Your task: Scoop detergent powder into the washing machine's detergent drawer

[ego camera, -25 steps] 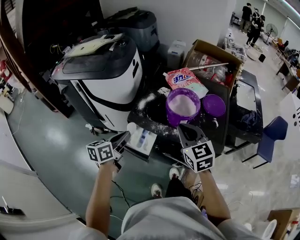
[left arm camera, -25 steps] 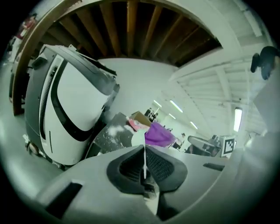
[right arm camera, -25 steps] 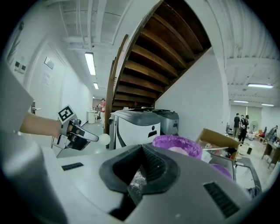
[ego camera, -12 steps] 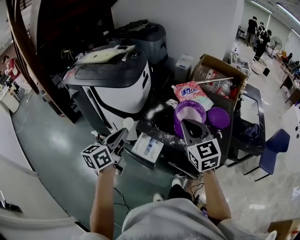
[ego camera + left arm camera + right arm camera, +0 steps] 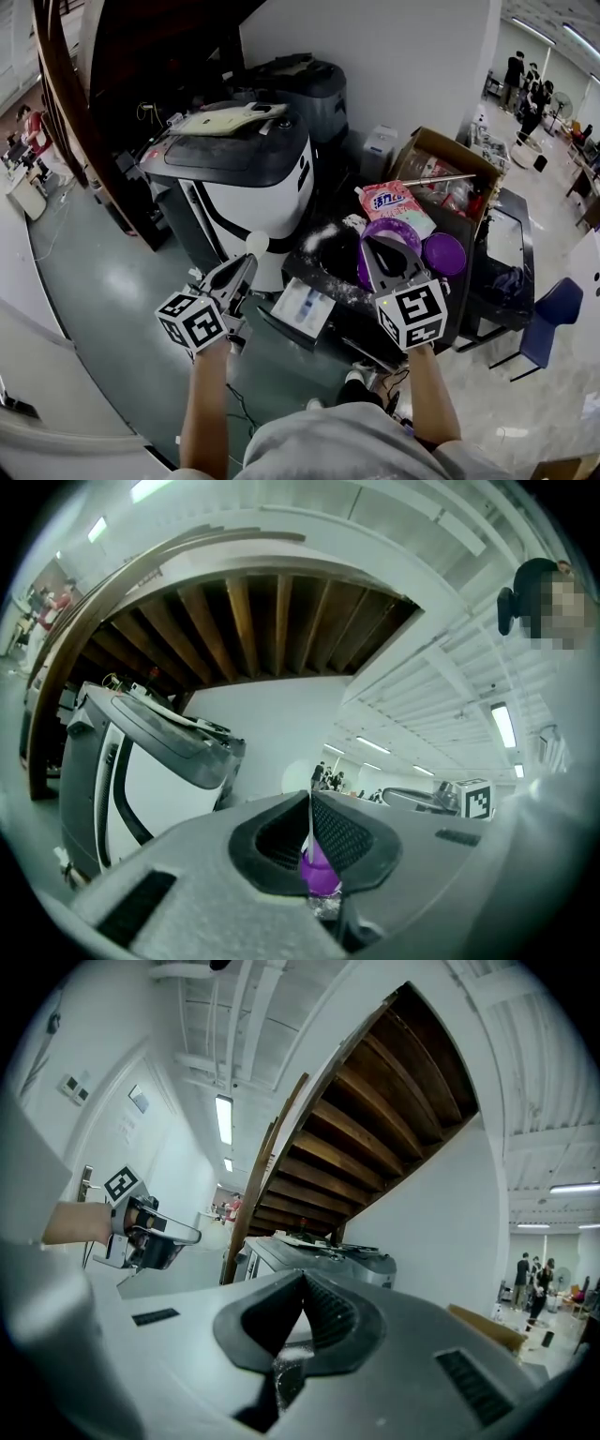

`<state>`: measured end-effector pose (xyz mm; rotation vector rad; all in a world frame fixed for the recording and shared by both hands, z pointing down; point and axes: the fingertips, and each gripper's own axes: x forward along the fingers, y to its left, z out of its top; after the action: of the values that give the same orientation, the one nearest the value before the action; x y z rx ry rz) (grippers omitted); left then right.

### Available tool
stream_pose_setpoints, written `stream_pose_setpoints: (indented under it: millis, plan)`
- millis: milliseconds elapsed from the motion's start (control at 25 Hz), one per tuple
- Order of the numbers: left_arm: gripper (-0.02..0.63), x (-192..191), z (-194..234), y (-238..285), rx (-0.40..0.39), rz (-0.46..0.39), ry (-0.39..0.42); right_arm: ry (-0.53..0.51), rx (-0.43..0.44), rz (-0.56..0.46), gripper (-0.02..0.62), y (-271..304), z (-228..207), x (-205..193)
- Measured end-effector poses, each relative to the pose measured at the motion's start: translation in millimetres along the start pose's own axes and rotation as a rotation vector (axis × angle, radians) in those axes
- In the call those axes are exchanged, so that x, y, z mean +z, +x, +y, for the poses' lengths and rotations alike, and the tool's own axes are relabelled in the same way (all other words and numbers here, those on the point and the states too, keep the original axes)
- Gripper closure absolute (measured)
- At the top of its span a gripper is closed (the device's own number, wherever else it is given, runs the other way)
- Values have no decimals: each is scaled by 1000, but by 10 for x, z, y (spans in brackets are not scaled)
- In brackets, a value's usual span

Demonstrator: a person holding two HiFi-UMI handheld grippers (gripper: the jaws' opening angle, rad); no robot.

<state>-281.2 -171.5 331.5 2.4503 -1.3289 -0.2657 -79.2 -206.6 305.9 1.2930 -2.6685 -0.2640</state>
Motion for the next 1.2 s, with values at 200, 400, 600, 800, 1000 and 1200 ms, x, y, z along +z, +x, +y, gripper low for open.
stream_pose_setpoints:
  millis: [200, 400, 600, 800, 1000, 1200]
  plan:
    - [591, 66, -17, -9, 5, -6, 35, -13, 9, -5, 591, 56, 24, 31]
    - [591, 87, -25, 0, 8, 0, 54, -25, 15, 0, 591, 100, 31, 48]
    - [591, 57, -46, 18, 19, 11, 91, -36, 20, 10, 592, 121, 27, 22]
    - [591, 18, -62, 11, 48, 26, 160, -32, 28, 19, 591, 154, 44, -23]
    - [591, -116, -40, 26, 62, 47, 182, -30, 31, 39, 592, 198, 75, -102]
    - [591, -219, -33, 36, 60, 58, 179, -26, 26, 63, 591, 223, 90, -217]
